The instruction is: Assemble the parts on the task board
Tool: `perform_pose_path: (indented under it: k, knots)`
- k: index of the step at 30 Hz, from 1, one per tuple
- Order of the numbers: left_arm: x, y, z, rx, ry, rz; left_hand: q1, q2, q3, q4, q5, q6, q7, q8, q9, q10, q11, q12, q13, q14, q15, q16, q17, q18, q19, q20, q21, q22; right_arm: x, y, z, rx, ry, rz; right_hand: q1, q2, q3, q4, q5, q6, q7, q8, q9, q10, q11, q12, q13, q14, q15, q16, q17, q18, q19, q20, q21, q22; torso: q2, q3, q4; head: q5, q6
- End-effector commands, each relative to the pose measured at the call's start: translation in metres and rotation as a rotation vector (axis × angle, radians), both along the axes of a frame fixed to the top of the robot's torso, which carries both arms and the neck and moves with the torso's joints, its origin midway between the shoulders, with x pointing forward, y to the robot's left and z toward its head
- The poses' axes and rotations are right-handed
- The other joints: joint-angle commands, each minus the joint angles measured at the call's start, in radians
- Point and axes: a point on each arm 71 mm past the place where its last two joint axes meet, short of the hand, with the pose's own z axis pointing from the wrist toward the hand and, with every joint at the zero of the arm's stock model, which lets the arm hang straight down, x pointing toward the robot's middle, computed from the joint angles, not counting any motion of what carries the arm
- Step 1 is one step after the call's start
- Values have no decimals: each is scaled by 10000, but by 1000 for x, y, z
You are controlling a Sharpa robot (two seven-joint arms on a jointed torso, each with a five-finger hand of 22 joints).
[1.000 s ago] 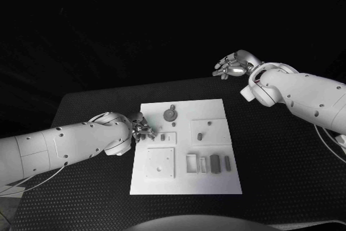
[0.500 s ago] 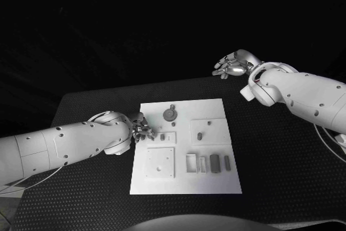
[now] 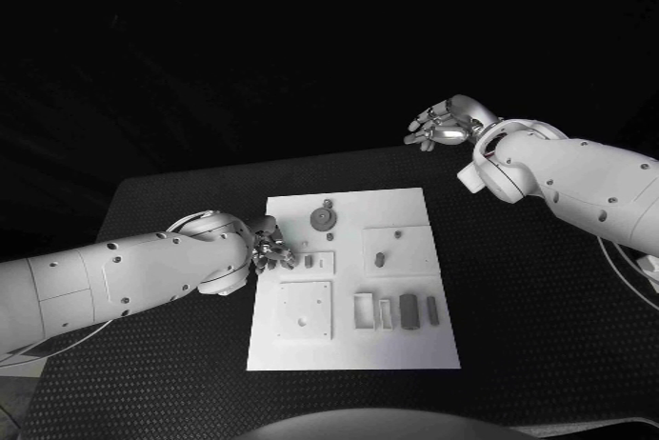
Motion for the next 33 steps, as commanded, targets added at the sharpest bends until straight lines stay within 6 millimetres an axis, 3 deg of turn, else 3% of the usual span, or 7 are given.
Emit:
perform_pose_path:
  k: [1, 8, 11, 16, 18, 33]
  knots:
    - [-10, -3, -14, 505, 795, -478, 358, 193, 265, -330, 46, 65, 7, -2, -13, 8, -6, 60, 22, -23, -65, 50, 15, -141, 37, -21, 60, 223, 0, 2, -1, 34, 7, 152, -85, 10, -23, 21, 27, -75, 14, 57, -9, -76, 21, 45, -18, 35, 0, -63, 16, 161, 19, 28, -45, 15, 6, -1, 5, -2, -2]
    - [-9, -2, -13, 424, 667, -403, 325, 133, 253, -288, 47, 56, 6, -14, -18, -10, -6, 89, 39, -37, -76, 73, 20, -144, 34, -24, 70, 219, -1, 1, -1, 33, 18, 144, -93, 13, -20, 22, 27, -75, 14, 58, -11, -77, 21, 49, -23, 36, 1, -66, 19, 161, 20, 28, -46, 16, 7, -4, 3, 2, 0]
    - [-8, -1, -13, 194, 589, -177, 447, 322, 333, -298, 42, 88, 0, -1, -10, -26, -16, 132, 61, -47, -92, 108, 25, -139, 33, -40, 85, 219, -1, 1, -1, 33, 15, 143, -96, 14, -20, 23, 27, -76, 14, 58, -11, -77, 21, 50, -24, 36, 1, -68, 20, 161, 20, 28, -46, 16, 8, -5, 4, 2, 2]
    - [-6, 3, -12, -630, 593, 539, 602, 512, 423, -265, -835, 58, 20, -38, -23, -87, -2, 195, 82, -98, -95, 162, 13, -145, -13, -40, 120, 216, -1, 1, -1, 34, 9, 130, -101, 13, -19, 23, 27, -76, 14, 59, -12, -78, 21, 52, -27, 36, 1, -70, 22, 160, 20, 28, -47, 16, 4, -4, 2, 9, 10]
    - [-6, 5, -12, -941, 605, 820, 616, 517, 462, -224, -936, 71, 15, -38, -25, -96, 2, 202, 79, -109, -85, 168, 6, -145, -31, -34, 122, 214, -1, 1, -1, 33, 6, 120, -102, 13, -19, 23, 27, -76, 14, 59, -12, -78, 21, 52, -28, 36, 1, -71, 22, 160, 20, 28, -47, 16, 4, -5, 5, 9, 11]
    - [-5, 11, -10, -1721, 384, 1735, 618, 477, 507, -140, -1017, 116, 2, -25, -23, -80, -11, 228, 75, -98, -76, 191, -6, -144, -25, -33, 145, 216, -1, 0, -1, 31, 6, 119, -118, 7, -14, 21, 27, -76, 15, 61, -16, -80, 21, 59, -39, 38, 1, -80, 30, 160, 19, 28, -50, 18, 8, -4, 8, 3, -16]
